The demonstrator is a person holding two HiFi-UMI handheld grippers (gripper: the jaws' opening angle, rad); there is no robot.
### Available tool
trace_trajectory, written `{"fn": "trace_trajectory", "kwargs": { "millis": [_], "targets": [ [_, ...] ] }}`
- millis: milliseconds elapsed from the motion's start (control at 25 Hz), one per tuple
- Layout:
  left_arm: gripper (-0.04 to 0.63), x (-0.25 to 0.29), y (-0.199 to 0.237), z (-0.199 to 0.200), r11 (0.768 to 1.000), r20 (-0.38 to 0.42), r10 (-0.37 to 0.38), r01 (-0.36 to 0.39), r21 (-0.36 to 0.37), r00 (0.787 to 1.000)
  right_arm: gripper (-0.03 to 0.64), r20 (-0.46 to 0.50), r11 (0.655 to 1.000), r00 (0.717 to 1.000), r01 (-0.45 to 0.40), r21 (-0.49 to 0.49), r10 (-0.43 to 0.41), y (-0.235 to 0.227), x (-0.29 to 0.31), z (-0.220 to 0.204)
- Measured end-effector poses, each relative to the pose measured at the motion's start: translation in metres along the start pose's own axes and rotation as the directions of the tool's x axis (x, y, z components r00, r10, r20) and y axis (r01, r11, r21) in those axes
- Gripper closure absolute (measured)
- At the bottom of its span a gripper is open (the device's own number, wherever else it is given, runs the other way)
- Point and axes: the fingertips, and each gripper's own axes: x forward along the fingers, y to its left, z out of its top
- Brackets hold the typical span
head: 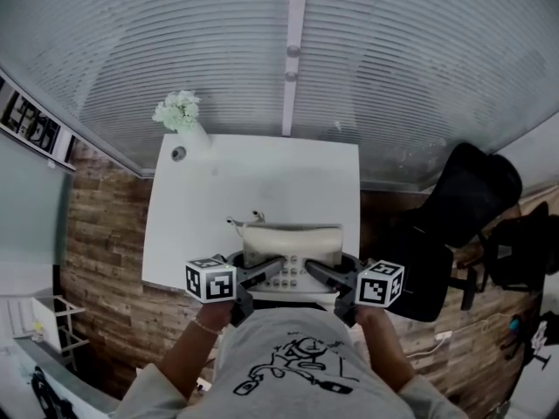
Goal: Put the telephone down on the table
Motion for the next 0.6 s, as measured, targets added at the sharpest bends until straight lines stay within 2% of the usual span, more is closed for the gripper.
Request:
{"fn": "trace_trajectory", "kwargs": {
  "millis": [600],
  "targets": [
    [0.319, -0.009, 0.035, 0.003, 1.0, -0.038, 0.005, -0.005, 0.001, 0.999, 0.321, -0.008, 0.999, 1.0, 0.028, 0.026, -0.028, -0.001, 0.025, -0.001]
  ]
}}
